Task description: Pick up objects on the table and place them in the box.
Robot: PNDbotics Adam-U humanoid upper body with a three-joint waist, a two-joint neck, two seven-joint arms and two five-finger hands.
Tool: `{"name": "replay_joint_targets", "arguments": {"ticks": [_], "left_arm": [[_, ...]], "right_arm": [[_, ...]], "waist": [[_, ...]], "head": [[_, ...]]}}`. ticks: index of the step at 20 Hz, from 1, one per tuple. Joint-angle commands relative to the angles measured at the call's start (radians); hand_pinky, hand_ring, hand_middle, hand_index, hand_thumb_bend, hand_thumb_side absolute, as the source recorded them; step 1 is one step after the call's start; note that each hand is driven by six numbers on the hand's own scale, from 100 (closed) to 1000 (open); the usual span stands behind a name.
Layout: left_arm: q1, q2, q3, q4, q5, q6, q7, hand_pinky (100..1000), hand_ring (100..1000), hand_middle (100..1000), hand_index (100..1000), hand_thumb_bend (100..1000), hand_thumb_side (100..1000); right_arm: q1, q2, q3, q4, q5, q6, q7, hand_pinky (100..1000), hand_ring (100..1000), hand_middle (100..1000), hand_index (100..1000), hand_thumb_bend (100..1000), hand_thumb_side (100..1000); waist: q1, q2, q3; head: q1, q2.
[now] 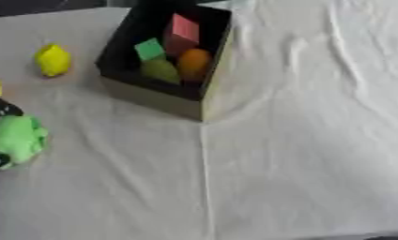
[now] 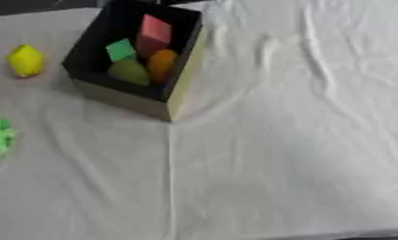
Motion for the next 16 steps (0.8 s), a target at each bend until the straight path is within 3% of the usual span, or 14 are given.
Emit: {"name": "replay_joint_targets", "arguments": {"ticks": [1, 3, 4, 8, 12, 16], "left_arm": [[-0.009, 0.019, -0.002, -0.003, -0.017, -0.009, -0.015, 826, 773, 691, 808, 286, 131], [-0.007, 0.020, -0.002, -0.009, -0.025, -0.012, -0.010, 797, 737, 637, 739, 267, 124], [-0.007, 0.021, -0.001, -0.011, -0.035, -0.012, -0.004, 750, 672, 567, 652, 201, 100], [0.002, 0.020, -0.004, -0.029, -0.083, -0.012, 0.042, 606, 549, 463, 537, 100, 100], [0.014, 0.019, 0.014, -0.087, -0.087, 0.011, 0.114, 570, 515, 440, 518, 100, 100], [0.006, 0.030, 0.064, -0.216, -0.089, 0.027, 0.148, 565, 508, 430, 511, 100, 100]], "right_arm": [[-0.008, -0.019, -0.021, -0.004, -0.012, 0.005, -0.009, 866, 862, 592, 705, 100, 306], [-0.004, -0.018, -0.025, -0.005, -0.016, 0.006, -0.014, 866, 861, 590, 704, 100, 311], [-0.003, -0.018, -0.027, -0.006, -0.018, 0.007, -0.017, 866, 860, 577, 702, 100, 319], [0.004, -0.016, -0.033, -0.008, -0.027, 0.012, -0.028, 866, 858, 573, 699, 100, 331], [0.010, -0.018, -0.038, -0.006, -0.032, 0.016, -0.037, 865, 856, 571, 697, 100, 335], [0.013, -0.022, -0.042, -0.006, -0.036, 0.017, -0.043, 865, 854, 570, 696, 100, 329]], "waist": [[0.011, -0.007, -0.001], [0.011, -0.007, 0.000], [0.011, -0.007, 0.000], [0.010, -0.008, 0.000], [0.007, -0.009, 0.004], [0.004, -0.012, 0.012]], "head": [[0.004, -0.007], [0.005, -0.007], [0.005, -0.007], [0.007, -0.005], [0.000, -0.006], [-0.010, -0.003]]}}
